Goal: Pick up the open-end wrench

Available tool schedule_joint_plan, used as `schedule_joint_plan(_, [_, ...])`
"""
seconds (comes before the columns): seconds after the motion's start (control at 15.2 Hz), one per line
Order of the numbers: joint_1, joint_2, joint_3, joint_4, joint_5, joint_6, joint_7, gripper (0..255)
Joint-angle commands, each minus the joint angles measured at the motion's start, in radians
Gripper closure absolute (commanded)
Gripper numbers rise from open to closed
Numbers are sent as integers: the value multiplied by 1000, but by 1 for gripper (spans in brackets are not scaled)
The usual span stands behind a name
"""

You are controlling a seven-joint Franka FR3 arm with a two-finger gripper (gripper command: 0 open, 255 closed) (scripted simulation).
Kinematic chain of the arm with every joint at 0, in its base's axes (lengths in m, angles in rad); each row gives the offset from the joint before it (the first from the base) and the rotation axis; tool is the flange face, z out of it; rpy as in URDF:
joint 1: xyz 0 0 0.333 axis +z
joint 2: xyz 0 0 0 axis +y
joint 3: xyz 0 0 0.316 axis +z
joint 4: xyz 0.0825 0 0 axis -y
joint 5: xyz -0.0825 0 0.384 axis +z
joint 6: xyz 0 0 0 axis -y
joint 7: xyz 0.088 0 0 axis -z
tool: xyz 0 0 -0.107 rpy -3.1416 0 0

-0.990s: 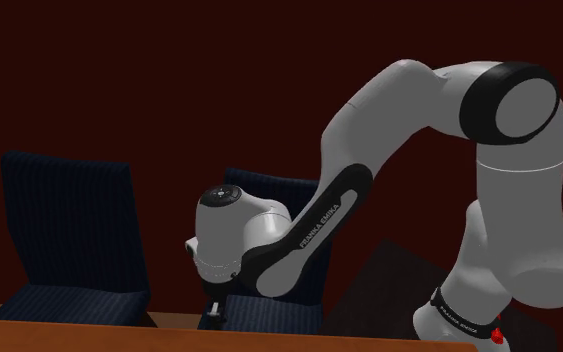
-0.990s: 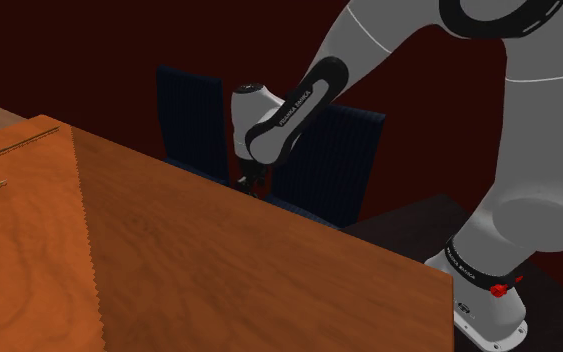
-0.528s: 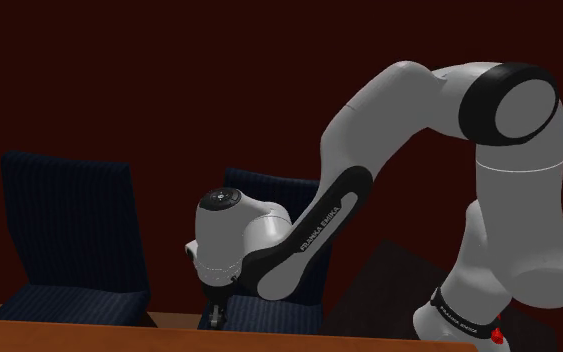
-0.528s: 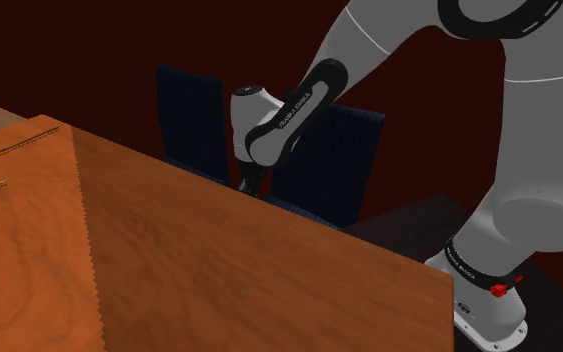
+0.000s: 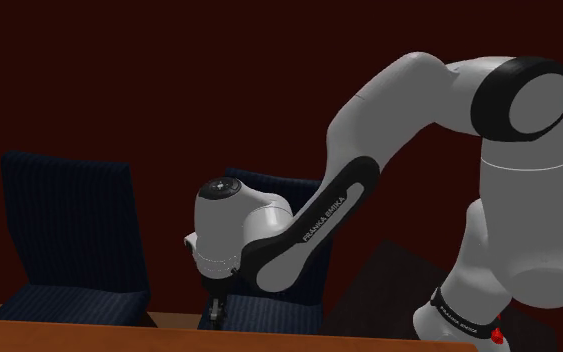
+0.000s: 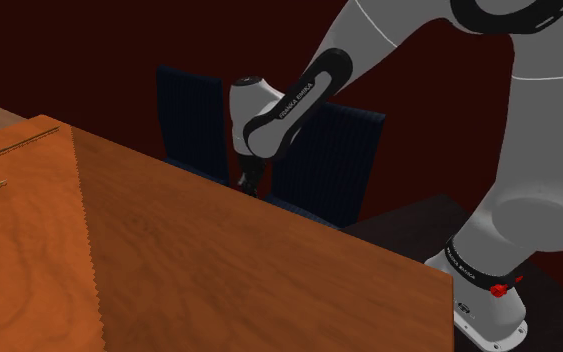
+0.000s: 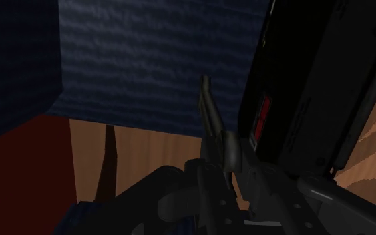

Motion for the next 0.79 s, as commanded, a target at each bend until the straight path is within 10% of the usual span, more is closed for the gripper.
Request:
schedule_joint_plan(0.0, [-5, -22, 7, -2, 11, -20, -6, 255])
schedule_joint_plan(0.73, [-24, -113, 32, 14, 60, -121, -36, 255])
